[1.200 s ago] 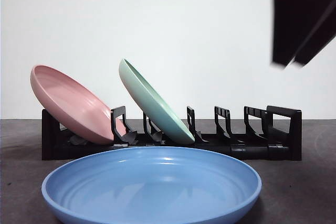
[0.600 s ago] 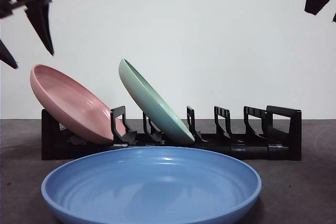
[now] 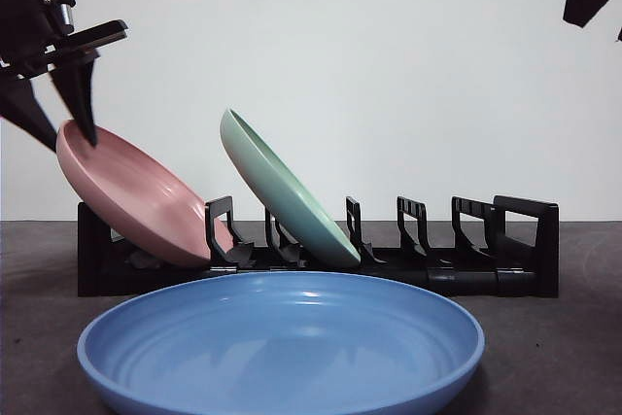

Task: Place the plate

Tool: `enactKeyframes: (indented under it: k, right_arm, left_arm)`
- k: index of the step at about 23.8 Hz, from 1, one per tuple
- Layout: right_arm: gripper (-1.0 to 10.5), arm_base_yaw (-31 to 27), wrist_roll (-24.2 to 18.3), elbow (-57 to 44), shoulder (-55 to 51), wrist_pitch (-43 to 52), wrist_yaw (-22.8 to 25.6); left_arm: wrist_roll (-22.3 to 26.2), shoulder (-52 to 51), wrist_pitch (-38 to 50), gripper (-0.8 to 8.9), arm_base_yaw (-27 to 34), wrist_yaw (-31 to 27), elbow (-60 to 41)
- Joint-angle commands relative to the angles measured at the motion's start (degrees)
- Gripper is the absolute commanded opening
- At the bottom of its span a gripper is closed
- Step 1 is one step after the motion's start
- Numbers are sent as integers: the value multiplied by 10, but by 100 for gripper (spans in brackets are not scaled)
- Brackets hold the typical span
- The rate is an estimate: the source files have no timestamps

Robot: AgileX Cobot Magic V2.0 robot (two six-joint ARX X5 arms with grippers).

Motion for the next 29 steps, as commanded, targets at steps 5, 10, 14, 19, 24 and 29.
enactKeyframes:
  k: [5,10,14,19,24,29]
  right_arm:
    - [252,5,8,11,4,3,1]
    - [252,5,8,11,4,3,5]
    - [252,5,8,11,4,3,31]
    - [252,5,8,11,4,3,64]
    - [252,5,8,11,4,3,81]
    - [252,5,8,11,4,3,92]
  left_arm:
    - [31,6,-47,11,0,-16,61]
    - [71,6,-170,11,2,-121,166]
    - [82,-14,-253,11,10,-147,195]
    - [80,-65,-311,11,12,-147,162]
    - [70,-154,-307,11,12,-145,81]
    - [66,-258,-304,10,12,-145,-17]
